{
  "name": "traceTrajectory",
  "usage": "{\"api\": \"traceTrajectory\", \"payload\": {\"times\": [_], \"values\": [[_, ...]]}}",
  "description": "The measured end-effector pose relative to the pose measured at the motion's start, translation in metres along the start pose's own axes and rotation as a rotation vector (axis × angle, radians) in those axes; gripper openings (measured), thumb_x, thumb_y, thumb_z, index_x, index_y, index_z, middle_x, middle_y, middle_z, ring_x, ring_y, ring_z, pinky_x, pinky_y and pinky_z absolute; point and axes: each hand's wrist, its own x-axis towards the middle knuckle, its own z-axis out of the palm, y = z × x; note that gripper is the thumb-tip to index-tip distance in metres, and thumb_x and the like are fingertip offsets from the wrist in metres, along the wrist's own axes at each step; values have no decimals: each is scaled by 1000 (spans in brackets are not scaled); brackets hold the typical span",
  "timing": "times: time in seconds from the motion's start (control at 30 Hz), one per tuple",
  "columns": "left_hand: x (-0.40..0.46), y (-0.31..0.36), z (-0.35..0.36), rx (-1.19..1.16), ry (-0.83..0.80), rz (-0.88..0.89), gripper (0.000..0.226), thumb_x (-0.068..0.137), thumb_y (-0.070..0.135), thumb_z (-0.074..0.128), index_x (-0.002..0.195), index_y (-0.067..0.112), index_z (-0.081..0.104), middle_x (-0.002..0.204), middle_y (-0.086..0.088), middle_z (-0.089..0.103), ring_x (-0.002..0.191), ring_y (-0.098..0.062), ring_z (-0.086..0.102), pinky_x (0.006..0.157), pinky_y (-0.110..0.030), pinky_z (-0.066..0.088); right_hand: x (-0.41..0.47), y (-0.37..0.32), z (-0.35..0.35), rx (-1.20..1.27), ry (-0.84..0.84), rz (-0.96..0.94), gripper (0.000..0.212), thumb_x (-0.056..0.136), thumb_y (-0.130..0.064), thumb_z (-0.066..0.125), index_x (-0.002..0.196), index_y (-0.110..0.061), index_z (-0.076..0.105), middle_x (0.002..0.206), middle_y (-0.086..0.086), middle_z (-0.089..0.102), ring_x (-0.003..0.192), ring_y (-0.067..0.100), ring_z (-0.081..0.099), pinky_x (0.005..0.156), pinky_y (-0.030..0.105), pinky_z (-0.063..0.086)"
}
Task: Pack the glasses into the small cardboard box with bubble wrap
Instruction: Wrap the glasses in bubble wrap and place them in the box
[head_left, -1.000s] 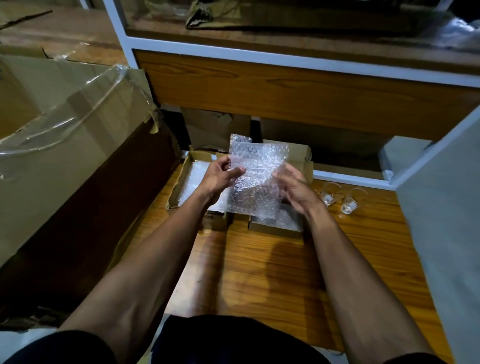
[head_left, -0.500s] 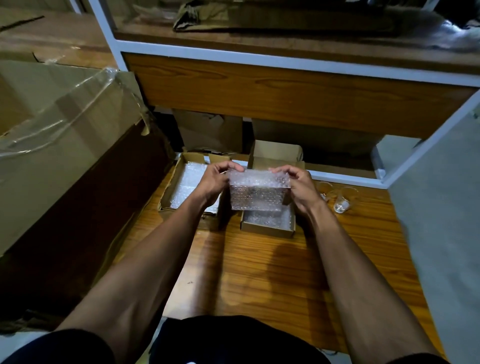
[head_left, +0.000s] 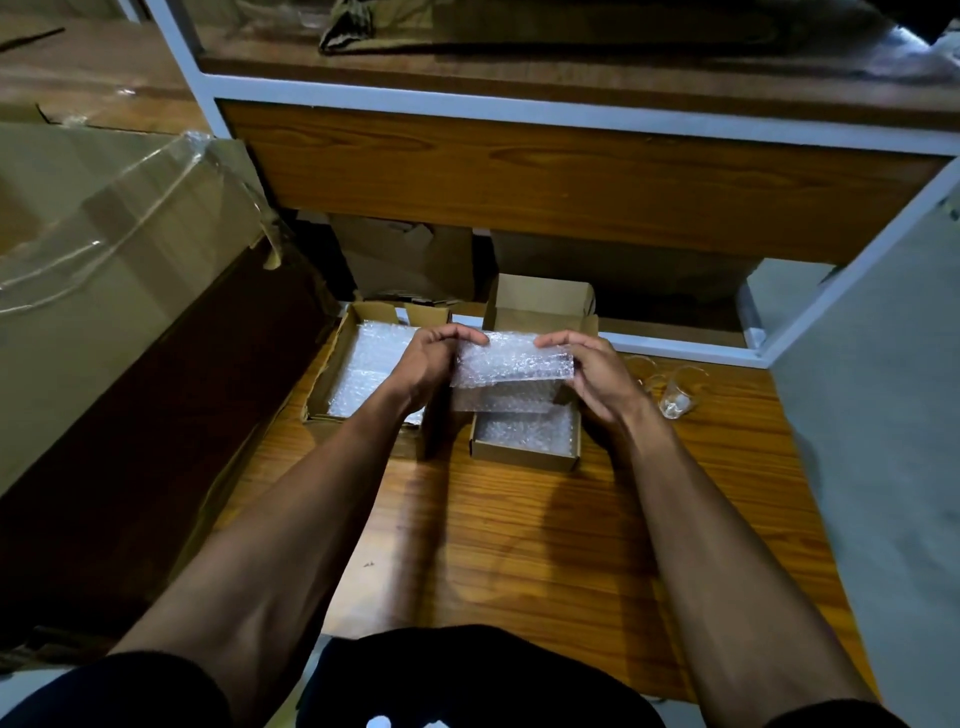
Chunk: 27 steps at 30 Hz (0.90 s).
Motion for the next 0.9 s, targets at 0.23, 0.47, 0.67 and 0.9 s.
{"api": "traceTrajectory", "payload": {"times": [0.23, 0.47, 0.67, 0.9], "values": [[-1, 2, 6, -34, 20, -36, 17, 94, 31, 67, 95, 21, 80, 117, -2, 76, 113, -28, 68, 94, -42, 54, 1, 6, 4, 73, 5, -10, 40, 108, -29, 43, 114, -8, 76, 136, 12, 67, 132, 36, 57, 109, 51, 50], [0, -4, 2, 30, 22, 91, 43, 95, -2, 72, 134, 14, 63, 106, -3, 66, 86, -6, 67, 71, -20, 56, 2, 3, 1, -97, 49, -21, 46, 91, 5, 72, 124, -27, 67, 137, 15, 56, 119, 31, 63, 103, 52, 56], [6, -3, 0, 81, -102, 36, 55, 92, 1, 76, 140, 19, 58, 114, -8, 69, 102, -21, 70, 90, -37, 62, 5, -19, 6, -469, -27, 36, 57, 84, -32, 87, 135, -27, 64, 123, 3, 65, 113, 16, 66, 85, 31, 57], [10, 7, 8, 192, -234, 51, 57, 88, 13, 84, 138, 27, 61, 118, -14, 70, 102, -26, 72, 80, -33, 61, 13, -29, 18, -635, -158, 99, 29, 91, -21, 80, 118, -20, 69, 113, 4, 74, 102, 20, 73, 93, 41, 60]]}}
